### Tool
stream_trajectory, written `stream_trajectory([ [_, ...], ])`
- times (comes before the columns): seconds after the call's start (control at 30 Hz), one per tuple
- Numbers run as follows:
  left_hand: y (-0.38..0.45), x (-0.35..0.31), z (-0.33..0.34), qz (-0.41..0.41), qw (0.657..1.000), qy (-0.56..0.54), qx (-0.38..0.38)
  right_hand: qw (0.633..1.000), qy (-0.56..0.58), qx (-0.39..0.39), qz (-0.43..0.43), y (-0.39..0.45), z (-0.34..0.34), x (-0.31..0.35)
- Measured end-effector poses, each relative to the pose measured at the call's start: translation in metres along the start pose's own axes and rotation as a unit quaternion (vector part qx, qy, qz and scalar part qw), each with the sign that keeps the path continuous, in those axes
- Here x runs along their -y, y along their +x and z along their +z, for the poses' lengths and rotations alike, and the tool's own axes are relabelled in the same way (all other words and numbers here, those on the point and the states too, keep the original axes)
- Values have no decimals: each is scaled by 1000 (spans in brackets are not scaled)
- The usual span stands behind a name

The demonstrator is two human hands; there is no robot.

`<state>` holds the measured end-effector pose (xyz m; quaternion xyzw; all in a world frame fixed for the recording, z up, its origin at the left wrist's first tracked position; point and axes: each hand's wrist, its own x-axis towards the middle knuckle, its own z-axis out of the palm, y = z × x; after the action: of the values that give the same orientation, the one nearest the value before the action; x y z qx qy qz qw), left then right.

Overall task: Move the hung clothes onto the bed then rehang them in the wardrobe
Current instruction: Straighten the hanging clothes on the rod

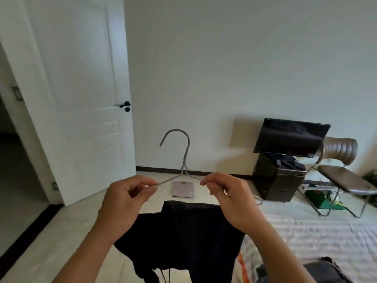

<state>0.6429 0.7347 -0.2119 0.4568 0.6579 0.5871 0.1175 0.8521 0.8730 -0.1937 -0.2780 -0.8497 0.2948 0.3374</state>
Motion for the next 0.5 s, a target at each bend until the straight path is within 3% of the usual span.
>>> stream_trajectory([
  [0.5,-53,29,-245,-71,973,121,-183,972,109,154,-141,75,213,158],
])
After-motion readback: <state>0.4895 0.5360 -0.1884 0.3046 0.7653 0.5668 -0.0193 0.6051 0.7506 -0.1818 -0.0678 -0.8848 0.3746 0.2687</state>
